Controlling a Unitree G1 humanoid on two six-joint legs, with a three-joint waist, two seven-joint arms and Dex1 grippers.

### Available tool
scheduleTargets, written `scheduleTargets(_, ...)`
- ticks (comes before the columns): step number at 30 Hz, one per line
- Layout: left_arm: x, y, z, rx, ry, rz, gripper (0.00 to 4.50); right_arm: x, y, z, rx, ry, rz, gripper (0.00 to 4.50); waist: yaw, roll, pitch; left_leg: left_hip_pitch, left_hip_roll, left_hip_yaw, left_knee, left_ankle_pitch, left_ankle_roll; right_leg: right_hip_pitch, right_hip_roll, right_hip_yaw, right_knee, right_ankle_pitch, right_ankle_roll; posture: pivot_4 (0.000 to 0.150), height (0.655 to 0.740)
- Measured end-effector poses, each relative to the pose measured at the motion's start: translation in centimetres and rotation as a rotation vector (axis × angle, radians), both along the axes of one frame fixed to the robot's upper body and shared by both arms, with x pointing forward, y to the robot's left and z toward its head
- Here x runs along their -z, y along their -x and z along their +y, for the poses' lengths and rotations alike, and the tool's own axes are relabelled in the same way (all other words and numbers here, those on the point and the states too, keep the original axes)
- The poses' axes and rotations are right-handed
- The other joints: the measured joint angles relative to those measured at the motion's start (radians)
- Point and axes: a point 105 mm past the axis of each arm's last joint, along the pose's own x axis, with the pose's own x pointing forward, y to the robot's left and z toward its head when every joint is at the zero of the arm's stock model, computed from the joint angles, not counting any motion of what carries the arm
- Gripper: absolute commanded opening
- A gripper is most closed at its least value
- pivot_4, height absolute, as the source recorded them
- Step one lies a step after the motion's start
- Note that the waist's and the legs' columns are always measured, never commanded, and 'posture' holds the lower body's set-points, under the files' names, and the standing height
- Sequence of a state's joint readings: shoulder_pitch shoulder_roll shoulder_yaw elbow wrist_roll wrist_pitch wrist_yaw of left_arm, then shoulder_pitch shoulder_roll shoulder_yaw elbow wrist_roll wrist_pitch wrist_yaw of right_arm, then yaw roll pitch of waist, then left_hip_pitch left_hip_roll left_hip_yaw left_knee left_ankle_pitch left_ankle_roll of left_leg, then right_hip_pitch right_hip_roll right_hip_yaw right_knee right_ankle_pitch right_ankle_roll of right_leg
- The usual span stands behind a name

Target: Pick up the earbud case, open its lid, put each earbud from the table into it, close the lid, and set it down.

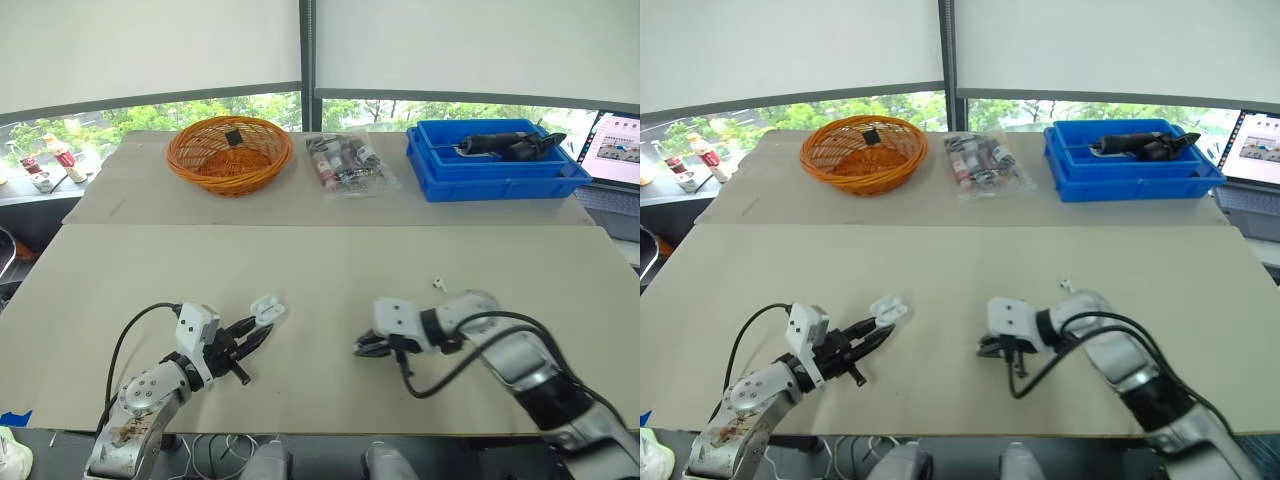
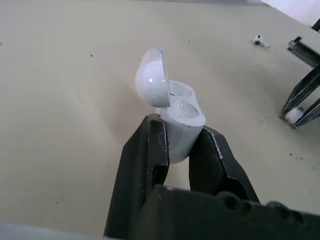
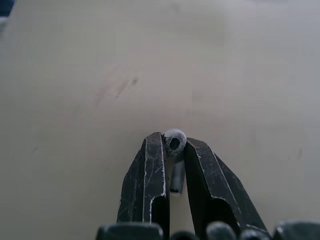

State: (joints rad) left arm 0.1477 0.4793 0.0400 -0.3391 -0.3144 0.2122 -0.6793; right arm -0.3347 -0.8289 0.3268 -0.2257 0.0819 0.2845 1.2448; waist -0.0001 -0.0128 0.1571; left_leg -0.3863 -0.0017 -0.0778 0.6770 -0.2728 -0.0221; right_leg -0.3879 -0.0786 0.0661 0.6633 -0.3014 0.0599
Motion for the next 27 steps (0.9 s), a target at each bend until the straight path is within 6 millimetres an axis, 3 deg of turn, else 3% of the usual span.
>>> scheduleTargets(6, 0.5, 0.6, -0.2, 0.007, 0.006, 0.014, 0.55, -0.3, 1.7, -9.2, 0.011, 0.200, -0.084, 0.14, -0.002, -0.001, 0.000, 0.003, 0.000, 0.006, 0.000, 0.000, 0.000, 0.003, 0.001, 0.000, 0.000, 0.000, 0.000, 0.150, 0.7400)
scheduleTargets(10, 0.6, 0.9, -0.6, 0.016, 0.013, 0.020, 0.55, -0.4, 1.9, -12.2, 0.014, 0.234, -0.103, 0.14, -0.010, -0.001, 0.000, 0.003, 0.001, 0.008, 0.000, 0.000, 0.000, 0.003, 0.001, 0.000, 0.000, 0.000, 0.000, 0.150, 0.7400)
scheduleTargets(16, 0.8, 1.0, -0.6, 0.019, 0.013, 0.026, 0.55, -0.2, 2.3, -13.0, 0.008, 0.209, -0.054, 0.14, -0.008, -0.001, 0.000, 0.003, 0.001, 0.007, 0.000, 0.000, 0.000, 0.003, 0.001, 0.000, 0.000, 0.000, 0.000, 0.150, 0.7400)
scheduleTargets(23, 0.9, 1.4, -0.3, 0.022, 0.000, 0.035, 0.55, 0.0, 5.0, -13.4, -0.040, 0.218, 0.090, 0.14, -0.006, -0.001, 0.000, 0.003, 0.001, 0.005, 0.000, 0.000, 0.000, 0.003, 0.001, 0.001, 0.000, 0.000, 0.000, 0.150, 0.7400)
scheduleTargets(26, 0.9, 1.4, -0.3, 0.022, 0.000, 0.036, 0.55, 0.1, 5.0, -13.4, -0.033, 0.218, 0.085, 0.14, -0.008, -0.001, 0.000, 0.003, 0.001, 0.005, 0.000, 0.000, 0.000, 0.003, 0.001, 0.001, 0.000, 0.000, 0.000, 0.150, 0.7400)
scheduleTargets(27, 0.9, 1.4, -0.3, 0.022, 0.000, 0.036, 0.55, 0.1, 4.9, -13.4, -0.029, 0.218, 0.079, 0.64, -0.009, -0.001, 0.000, 0.003, 0.001, 0.005, 0.000, 0.000, 0.000, 0.003, 0.001, 0.001, 0.000, 0.000, 0.000, 0.150, 0.7400)
